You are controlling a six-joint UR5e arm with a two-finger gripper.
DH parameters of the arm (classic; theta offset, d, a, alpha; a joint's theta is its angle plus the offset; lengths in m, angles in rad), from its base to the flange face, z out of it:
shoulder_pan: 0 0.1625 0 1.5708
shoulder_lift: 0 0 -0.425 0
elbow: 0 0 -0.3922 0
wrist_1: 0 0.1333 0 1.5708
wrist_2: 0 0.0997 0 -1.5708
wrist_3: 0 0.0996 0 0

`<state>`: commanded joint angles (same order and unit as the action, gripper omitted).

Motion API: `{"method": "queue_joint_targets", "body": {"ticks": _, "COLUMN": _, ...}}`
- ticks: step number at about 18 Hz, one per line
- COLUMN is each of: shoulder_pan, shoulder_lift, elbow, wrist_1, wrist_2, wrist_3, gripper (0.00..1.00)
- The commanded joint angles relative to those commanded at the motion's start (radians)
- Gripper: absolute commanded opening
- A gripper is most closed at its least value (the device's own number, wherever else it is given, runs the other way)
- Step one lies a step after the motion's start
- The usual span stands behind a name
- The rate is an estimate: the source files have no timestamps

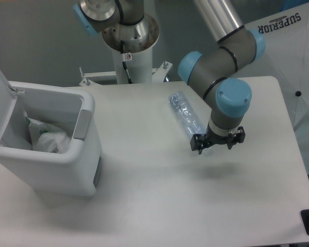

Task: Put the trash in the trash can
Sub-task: 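Lower the gripper onto the bottle and close around it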

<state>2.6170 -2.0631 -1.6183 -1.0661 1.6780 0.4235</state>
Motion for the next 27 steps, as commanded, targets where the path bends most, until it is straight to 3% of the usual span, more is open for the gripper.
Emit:
{"method": "queue_joint_targets", "body": {"ticks": 5, "shoulder_pan": -0.046, "shoulder_lift": -0.048, "elbow": -0.006, "wrist_1": 0.002, "wrist_2": 0.101, "wrist_3": -0.077, "gripper": 0.97}}
{"method": "queue_joint_targets", "body": {"ticks": 9, "shoulder_pan": -0.051, "shoulder_lift": -0.055, "elbow": -0.014, "wrist_1": 0.002, "wrist_2": 0.106, "wrist_3": -0.103, "gripper": 0.89}}
{"method": "queue_joint_targets", "body": {"ticks": 14, "shoulder_pan": -0.051, "shoulder_lift": -0.055, "elbow": -0.037, "wrist_1": 0.002, "wrist_2": 0.108, "wrist_3": -0.104, "gripper": 0.64}}
{"method": "queue_joint_targets", "body": {"ticks": 20, "shoulder_pan": -0.051, "shoulder_lift": -0.052, "elbow": -0.037, "wrist_1": 0.002, "wrist_2": 0.109, "wrist_3": -0.108, "gripper": 0.52}}
{"method": "queue_joint_targets", "body": {"ticks": 26, "shoulder_pan": -0.051, "shoulder_lift": -0.049, "elbow": -0.034, "wrist_1": 0.002, "wrist_2": 0.109, "wrist_3": -0.135, "gripper": 0.14}}
{"method": "queue_joint_targets", "body": {"ticks": 27, "shoulder_pan": -0.051, "shoulder_lift": -0.046, "elbow": -0.032, "wrist_1": 0.002, "wrist_2": 0.109, "wrist_3": -0.135, "gripper": 0.12}}
